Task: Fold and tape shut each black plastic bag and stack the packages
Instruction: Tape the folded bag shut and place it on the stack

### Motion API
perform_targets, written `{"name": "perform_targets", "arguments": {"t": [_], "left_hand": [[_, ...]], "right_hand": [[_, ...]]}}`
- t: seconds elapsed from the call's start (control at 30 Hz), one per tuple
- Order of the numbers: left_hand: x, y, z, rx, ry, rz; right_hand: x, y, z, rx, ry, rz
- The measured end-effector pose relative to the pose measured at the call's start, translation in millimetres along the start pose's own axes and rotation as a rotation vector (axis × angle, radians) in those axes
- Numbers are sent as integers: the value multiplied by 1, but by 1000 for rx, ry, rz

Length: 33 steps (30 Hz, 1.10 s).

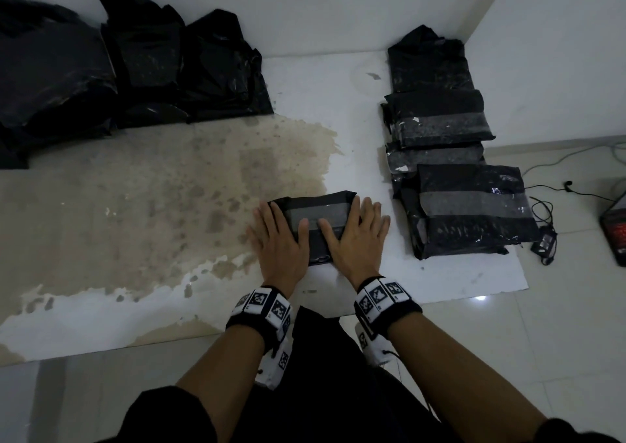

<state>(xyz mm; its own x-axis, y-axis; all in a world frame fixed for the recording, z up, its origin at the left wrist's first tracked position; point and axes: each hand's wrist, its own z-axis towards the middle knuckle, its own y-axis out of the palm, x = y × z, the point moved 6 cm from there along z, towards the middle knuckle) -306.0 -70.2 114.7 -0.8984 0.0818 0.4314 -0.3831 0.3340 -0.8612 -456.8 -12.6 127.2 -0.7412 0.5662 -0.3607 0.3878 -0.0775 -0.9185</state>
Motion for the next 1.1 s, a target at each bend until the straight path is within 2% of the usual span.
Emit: {"name": "perform_targets", "arguments": {"t": [0.17,0.53,0.77,0.87,0.9,1.0,1.1], "left_hand": [[1,6,4,1,-41,42],[-5,8,4,47,-4,35],[-14,-1,3,108,26,-85],[-31,-8,4,119,-20,-62],[-36,-8,4,113,-21,-22],[-43,-9,5,100,-1,33],[-42,-10,7,91,10,49]], "right_hand": [[2,9,-4,84,29,60],[30,-4,4,261,50,171],[33,-9,6,220,-6,125],[28,-22,5,259,48,117],[27,-26,6,235,75,112],[19,-24,9,-9,108,126],[20,-21,17,-170,169,255]]}}
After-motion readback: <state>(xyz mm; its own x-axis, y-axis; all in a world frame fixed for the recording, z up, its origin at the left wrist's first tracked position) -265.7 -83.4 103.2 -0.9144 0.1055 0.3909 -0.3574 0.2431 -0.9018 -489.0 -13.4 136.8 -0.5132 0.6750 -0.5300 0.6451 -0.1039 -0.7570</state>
